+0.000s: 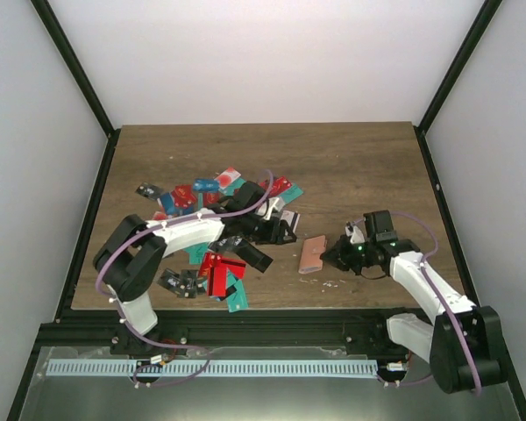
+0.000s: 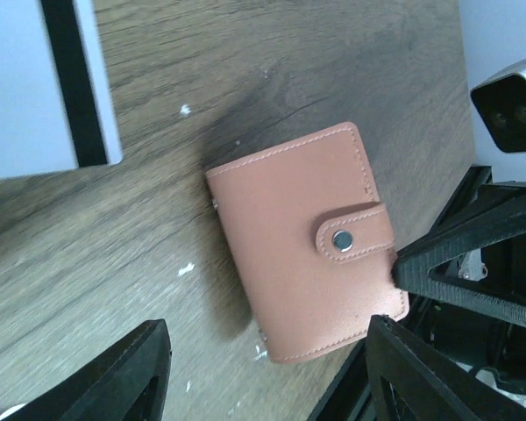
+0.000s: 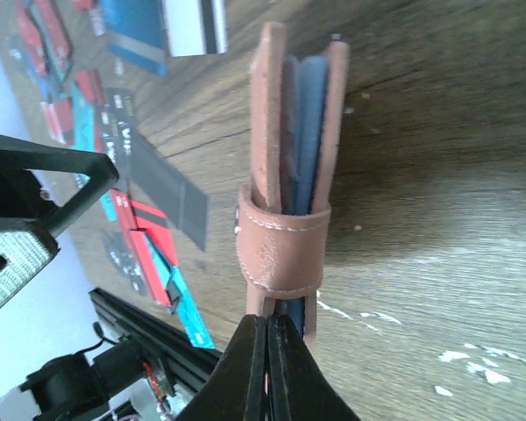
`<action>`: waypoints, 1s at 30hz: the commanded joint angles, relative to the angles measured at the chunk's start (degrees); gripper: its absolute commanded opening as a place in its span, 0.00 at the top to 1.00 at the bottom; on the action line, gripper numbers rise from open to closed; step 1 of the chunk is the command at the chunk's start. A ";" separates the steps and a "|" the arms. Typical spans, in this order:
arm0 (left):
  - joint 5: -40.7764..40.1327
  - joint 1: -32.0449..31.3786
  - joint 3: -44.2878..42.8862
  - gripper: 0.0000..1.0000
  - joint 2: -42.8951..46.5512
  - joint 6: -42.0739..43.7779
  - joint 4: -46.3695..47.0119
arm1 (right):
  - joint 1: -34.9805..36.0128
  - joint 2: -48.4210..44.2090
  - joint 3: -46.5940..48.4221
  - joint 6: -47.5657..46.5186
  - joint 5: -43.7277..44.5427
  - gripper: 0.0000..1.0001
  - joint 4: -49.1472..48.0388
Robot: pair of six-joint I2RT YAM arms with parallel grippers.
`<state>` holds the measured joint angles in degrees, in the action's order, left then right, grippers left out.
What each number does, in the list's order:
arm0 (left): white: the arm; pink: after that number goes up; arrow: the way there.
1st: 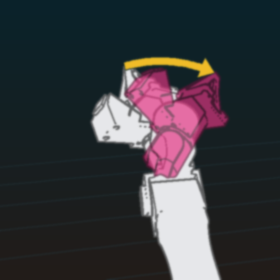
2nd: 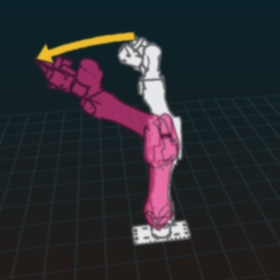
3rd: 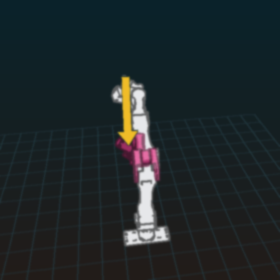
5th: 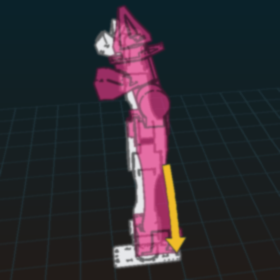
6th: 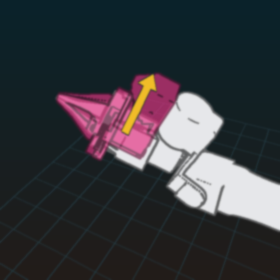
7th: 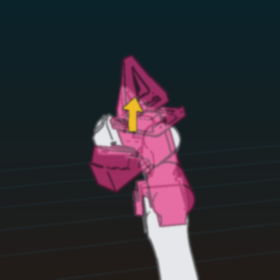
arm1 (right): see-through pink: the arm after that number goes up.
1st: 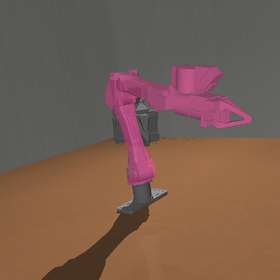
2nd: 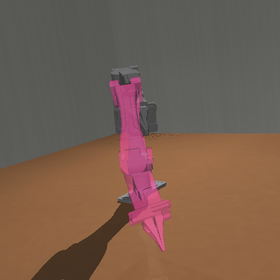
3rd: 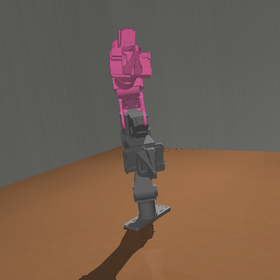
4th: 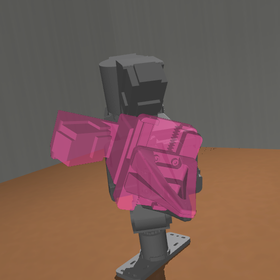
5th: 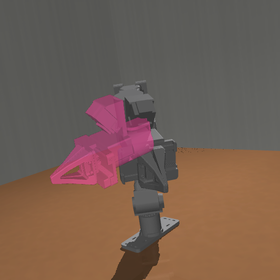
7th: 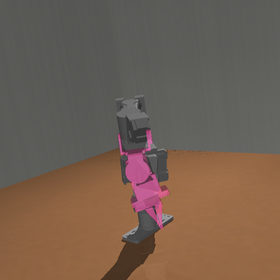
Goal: Put the credit cards into the card holder
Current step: Pick up the card holder from the center of the board, then open the card holder at the center of the board.
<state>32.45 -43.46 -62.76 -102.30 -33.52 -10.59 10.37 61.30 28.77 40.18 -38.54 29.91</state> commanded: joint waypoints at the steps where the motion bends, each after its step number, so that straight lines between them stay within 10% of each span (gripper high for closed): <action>1: 1.28 2.18 3.59 0.36 4.53 -1.19 0.03 | 0.53 -1.99 0.35 2.37 -6.33 0.99 -4.40; 30: 10.17 8.55 13.99 0.11 19.03 -23.17 21.85 | 0.53 -8.76 5.97 19.76 -22.70 0.99 -24.72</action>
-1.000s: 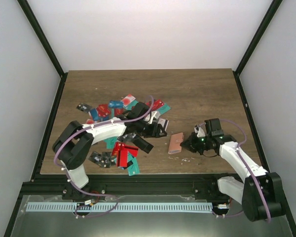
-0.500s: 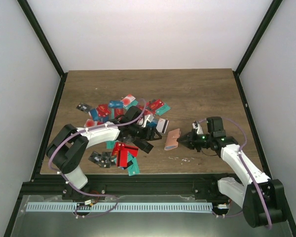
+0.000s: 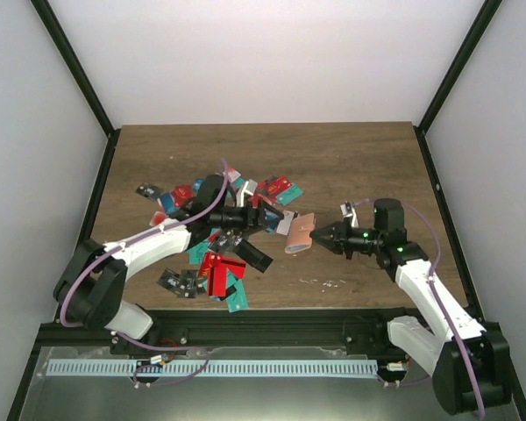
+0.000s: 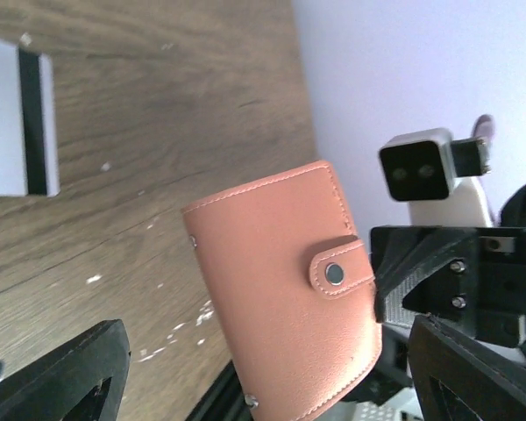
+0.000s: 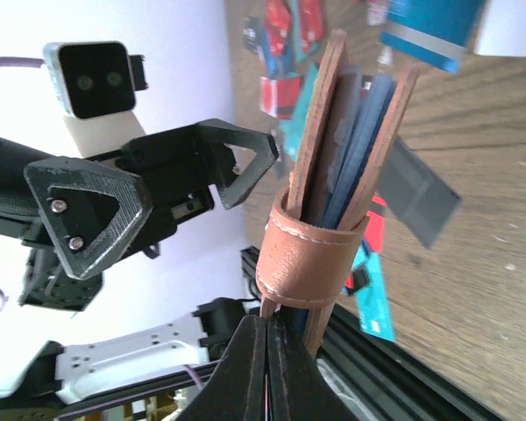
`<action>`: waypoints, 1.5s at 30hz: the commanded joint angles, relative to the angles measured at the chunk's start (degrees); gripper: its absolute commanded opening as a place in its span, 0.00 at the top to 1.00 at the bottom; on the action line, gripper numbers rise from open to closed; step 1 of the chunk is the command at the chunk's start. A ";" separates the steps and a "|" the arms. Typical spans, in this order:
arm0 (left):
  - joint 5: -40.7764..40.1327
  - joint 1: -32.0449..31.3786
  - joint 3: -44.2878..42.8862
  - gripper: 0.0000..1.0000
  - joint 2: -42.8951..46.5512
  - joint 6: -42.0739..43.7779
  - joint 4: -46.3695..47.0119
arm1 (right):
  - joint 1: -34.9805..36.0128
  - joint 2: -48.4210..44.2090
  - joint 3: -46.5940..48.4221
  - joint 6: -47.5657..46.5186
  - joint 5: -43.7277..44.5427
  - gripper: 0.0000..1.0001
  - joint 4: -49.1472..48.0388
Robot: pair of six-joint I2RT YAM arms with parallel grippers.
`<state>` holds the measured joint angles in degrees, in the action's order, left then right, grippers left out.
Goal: Put the credit cards into the card holder
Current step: Open the card holder at the center of the board.
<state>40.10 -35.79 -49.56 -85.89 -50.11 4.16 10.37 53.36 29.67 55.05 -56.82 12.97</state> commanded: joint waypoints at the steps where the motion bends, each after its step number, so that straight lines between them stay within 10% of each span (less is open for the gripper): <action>1: 2.84 0.96 0.64 0.11 2.91 -7.36 8.32 | 0.52 -0.74 5.79 5.81 -4.89 0.99 -9.09; 24: 8.42 0.45 -1.28 0.36 2.31 -28.43 36.77 | 0.62 1.34 10.30 23.28 -12.22 0.99 -37.40; 36: 8.26 0.11 -2.39 0.94 2.60 -30.07 41.72 | 0.65 2.14 9.70 21.61 -12.99 0.99 -35.37; 45: 1.51 -0.06 -10.25 0.96 6.77 -3.88 2.15 | 0.58 3.33 24.50 -17.39 1.48 0.25 19.59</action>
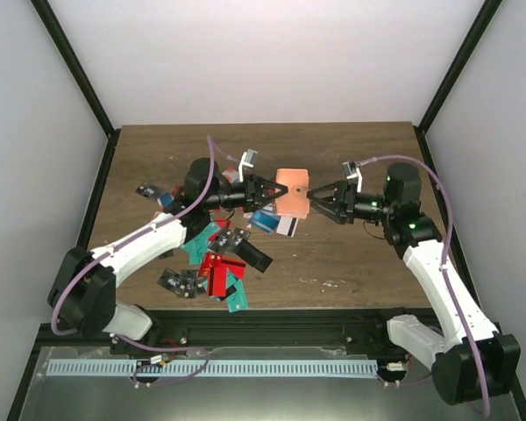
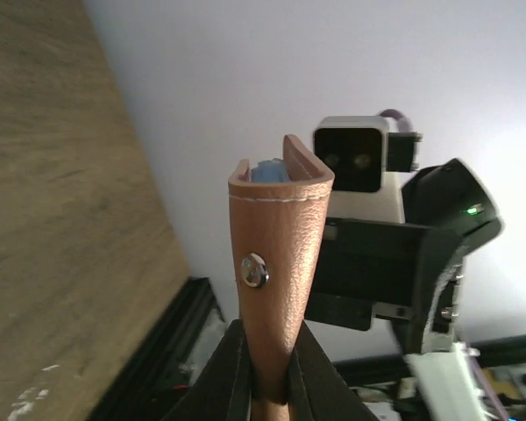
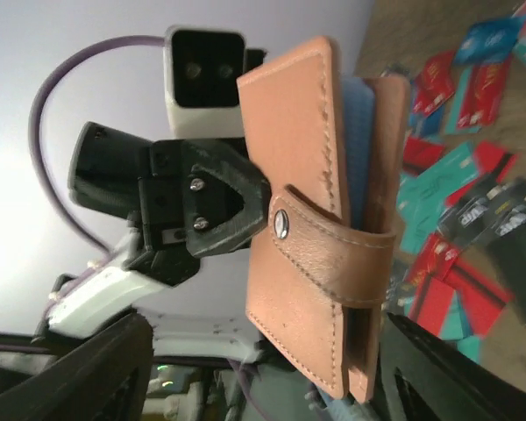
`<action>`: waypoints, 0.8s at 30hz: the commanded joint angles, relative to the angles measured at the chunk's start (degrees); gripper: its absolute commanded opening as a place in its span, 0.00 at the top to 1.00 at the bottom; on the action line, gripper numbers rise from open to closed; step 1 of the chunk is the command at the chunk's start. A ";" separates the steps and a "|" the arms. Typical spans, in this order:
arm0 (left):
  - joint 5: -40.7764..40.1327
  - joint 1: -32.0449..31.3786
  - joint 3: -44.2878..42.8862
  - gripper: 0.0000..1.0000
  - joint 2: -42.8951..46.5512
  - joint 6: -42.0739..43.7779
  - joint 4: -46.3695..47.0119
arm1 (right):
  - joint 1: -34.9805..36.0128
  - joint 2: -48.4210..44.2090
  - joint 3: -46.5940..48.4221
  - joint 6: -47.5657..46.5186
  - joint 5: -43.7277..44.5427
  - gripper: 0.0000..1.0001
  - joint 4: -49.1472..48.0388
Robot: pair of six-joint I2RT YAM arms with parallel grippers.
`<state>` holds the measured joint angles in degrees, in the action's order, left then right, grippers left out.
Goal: Put the credit cards into the card holder
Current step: Open the card holder at the center of the board.
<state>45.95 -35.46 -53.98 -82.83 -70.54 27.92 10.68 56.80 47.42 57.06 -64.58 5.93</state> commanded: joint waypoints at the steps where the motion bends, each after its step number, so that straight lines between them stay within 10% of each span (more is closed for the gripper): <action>1: -5.75 -0.54 -6.87 0.96 3.92 19.60 -25.85 | 0.25 -0.11 7.99 -21.65 11.76 0.21 30.19; 9: -12.14 -4.44 -12.00 0.96 2.13 30.13 -40.37 | 2.55 3.16 17.36 -27.86 25.08 0.02 44.66; 24: -15.87 -8.63 -17.30 0.96 -1.46 33.71 -44.78 | 17.95 9.47 21.50 -20.24 42.34 0.06 46.45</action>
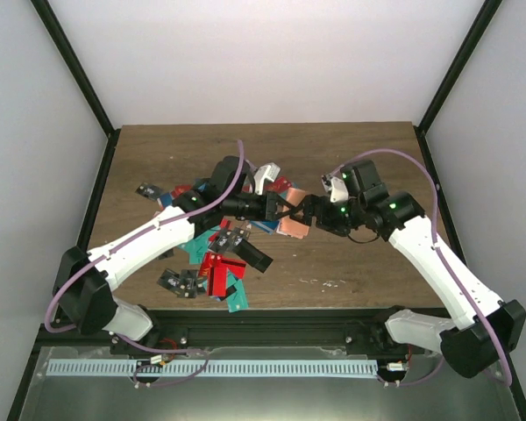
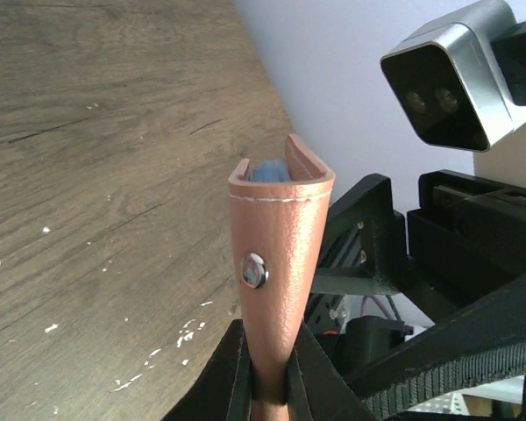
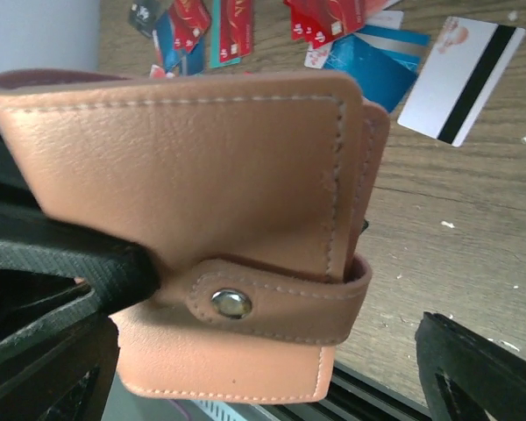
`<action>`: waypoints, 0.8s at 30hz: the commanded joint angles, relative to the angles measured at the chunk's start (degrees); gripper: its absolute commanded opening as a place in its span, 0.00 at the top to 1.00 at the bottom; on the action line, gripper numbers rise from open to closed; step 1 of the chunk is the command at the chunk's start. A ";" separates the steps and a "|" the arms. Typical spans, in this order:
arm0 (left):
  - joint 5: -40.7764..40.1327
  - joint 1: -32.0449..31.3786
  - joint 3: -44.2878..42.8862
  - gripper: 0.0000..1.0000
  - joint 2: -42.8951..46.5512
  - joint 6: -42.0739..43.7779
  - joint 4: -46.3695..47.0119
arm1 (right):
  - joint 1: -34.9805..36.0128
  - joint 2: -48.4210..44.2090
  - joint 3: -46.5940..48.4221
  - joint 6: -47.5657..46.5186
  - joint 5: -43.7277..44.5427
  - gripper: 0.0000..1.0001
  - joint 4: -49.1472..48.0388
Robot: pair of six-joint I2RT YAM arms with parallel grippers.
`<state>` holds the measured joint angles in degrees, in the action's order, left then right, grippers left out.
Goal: Put the credit cards into the card holder
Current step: Open the card holder at the center of the board.
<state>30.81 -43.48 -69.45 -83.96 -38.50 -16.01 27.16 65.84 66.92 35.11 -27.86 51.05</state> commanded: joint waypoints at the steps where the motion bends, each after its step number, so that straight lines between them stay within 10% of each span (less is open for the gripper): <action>1: -0.81 -0.57 -1.85 0.96 -0.28 1.67 -0.91 | 1.49 0.56 1.92 1.83 6.52 0.07 1.42; 24: 1.01 -1.14 -2.71 0.96 -0.29 2.29 0.01 | 1.50 3.63 -0.26 1.88 13.65 0.16 2.47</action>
<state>29.12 -43.92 -69.54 -84.49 -37.17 -18.61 28.34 68.31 66.92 36.95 -18.57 52.10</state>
